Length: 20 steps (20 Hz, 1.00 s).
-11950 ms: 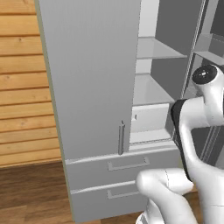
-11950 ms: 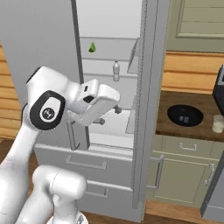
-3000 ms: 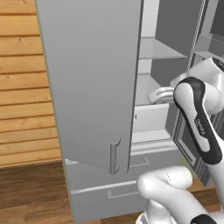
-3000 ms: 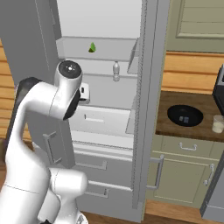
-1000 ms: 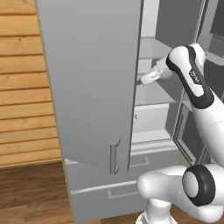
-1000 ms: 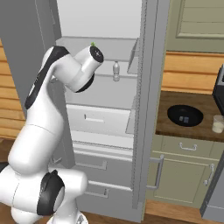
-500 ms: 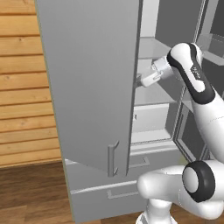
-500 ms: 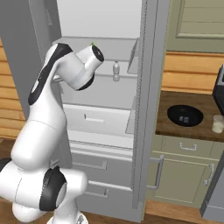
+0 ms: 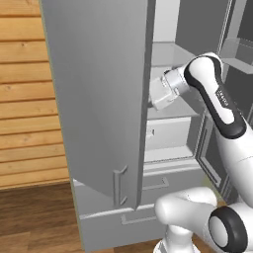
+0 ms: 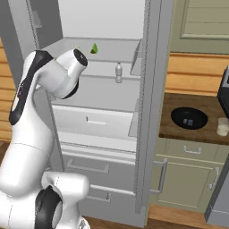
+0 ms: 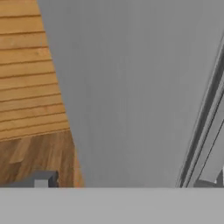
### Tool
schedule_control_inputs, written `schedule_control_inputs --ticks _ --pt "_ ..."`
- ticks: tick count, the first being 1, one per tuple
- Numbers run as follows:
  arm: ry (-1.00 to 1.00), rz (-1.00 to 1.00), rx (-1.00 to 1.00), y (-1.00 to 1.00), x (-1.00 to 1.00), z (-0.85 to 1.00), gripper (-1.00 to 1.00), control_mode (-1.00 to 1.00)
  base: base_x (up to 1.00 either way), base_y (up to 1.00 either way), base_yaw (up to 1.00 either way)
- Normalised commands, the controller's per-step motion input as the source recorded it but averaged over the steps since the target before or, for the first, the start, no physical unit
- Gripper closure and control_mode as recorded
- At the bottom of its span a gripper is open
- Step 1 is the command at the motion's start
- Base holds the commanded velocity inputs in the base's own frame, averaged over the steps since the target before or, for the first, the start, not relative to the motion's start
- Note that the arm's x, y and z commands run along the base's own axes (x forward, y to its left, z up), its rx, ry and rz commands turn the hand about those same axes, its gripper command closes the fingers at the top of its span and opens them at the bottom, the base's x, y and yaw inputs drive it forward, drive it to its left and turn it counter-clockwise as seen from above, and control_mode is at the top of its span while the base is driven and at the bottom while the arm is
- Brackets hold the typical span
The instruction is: Grab a lemon wedge from the fridge and one ice cube from the ice bowl, and put them in the glass of lemonade.
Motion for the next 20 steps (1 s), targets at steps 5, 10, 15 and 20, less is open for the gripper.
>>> schedule_control_inputs --ticks 5,10,15,20 --pt "-0.19 0.04 0.00 0.86 -0.63 0.11 -1.00 -1.00 0.00 0.00 0.00" --pt "-0.13 0.01 0.00 0.96 -0.39 0.32 -1.00 -1.00 0.00 0.00 0.00" --pt "-0.10 0.00 0.00 0.96 -0.18 0.40 -1.00 -1.00 0.00 0.00 0.00" --pt "-0.09 0.00 0.00 0.96 0.00 0.20 -1.00 -1.00 0.00 0.00 0.00"
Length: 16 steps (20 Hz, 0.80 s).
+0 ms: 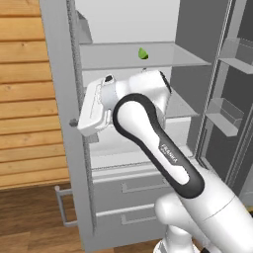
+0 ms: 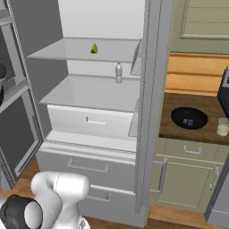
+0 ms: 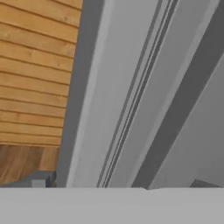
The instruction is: Grab a lemon wedge from the fridge and one ice cube from the ice bowl, and put them in the glass of lemonade.
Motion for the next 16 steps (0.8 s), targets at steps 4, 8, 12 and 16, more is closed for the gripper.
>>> schedule_control_inputs --ticks 4,8,12,16 --pt "-0.03 0.00 -0.01 0.92 0.00 0.00 -1.00 -1.00 0.00 0.00 0.00" --pt "0.00 0.00 -0.03 0.70 0.00 0.00 -1.00 -1.00 0.00 0.00 0.00" --pt "0.00 0.00 -0.01 0.20 0.00 0.12 -1.00 -1.00 0.00 0.00 0.00" --pt "0.00 0.00 0.00 -0.37 -0.30 0.54 -1.00 -1.00 0.00 0.00 0.00"
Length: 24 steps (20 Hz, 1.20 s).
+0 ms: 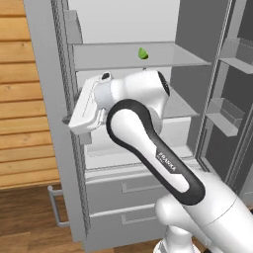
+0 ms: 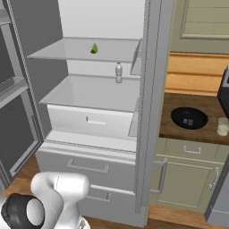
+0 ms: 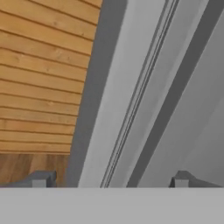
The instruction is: Grab a lemon wedge from the fridge and one ice cube from the ice bowl, and put them in the glass of lemonade.
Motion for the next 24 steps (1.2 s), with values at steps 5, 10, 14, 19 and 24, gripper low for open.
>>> schedule_control_inputs --ticks 5,10,14,19,24 --pt "0.01 -0.09 0.00 -0.78 -0.35 0.34 -1.00 -1.00 0.00 0.00 0.00" --pt "0.08 -0.32 0.00 -1.00 -0.09 -0.01 -1.00 -1.00 0.00 0.00 0.00" --pt "0.18 -0.57 -0.02 -0.97 0.00 -0.01 -1.00 -1.00 0.00 0.00 0.00" --pt "0.28 -0.67 0.00 -0.91 0.13 0.06 -1.00 -1.00 0.00 0.00 0.00" --pt "0.33 -0.60 0.00 -0.93 0.09 0.11 -1.00 -1.00 0.00 0.00 0.00"
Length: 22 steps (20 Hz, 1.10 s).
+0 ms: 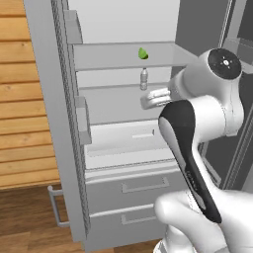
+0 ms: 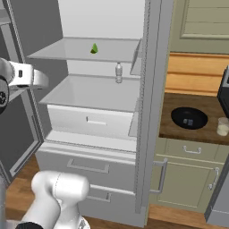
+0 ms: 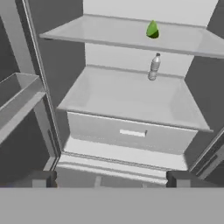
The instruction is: Grab a lemon wedge from the fridge and one ice cube from the ice bowl, and put them in the glass of lemonade.
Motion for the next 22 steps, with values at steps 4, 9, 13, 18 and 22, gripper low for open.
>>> schedule_control_inputs --ticks 4,9,13,18,22 --pt "0.22 -0.38 -0.03 -0.78 0.19 0.22 -1.00 -1.00 0.00 0.00 0.00" --pt "0.04 -0.14 0.01 -0.62 0.36 -0.08 -1.00 -1.00 0.00 0.00 0.00" --pt "-0.09 0.00 0.15 -0.18 0.81 -0.03 -1.00 -1.00 0.00 0.00 0.00" --pt "-0.04 0.00 0.05 0.00 0.59 0.35 -1.00 -1.00 0.00 0.00 0.00" --pt "-0.18 0.00 0.02 0.00 0.39 0.05 -1.00 -1.00 0.00 0.00 0.00"
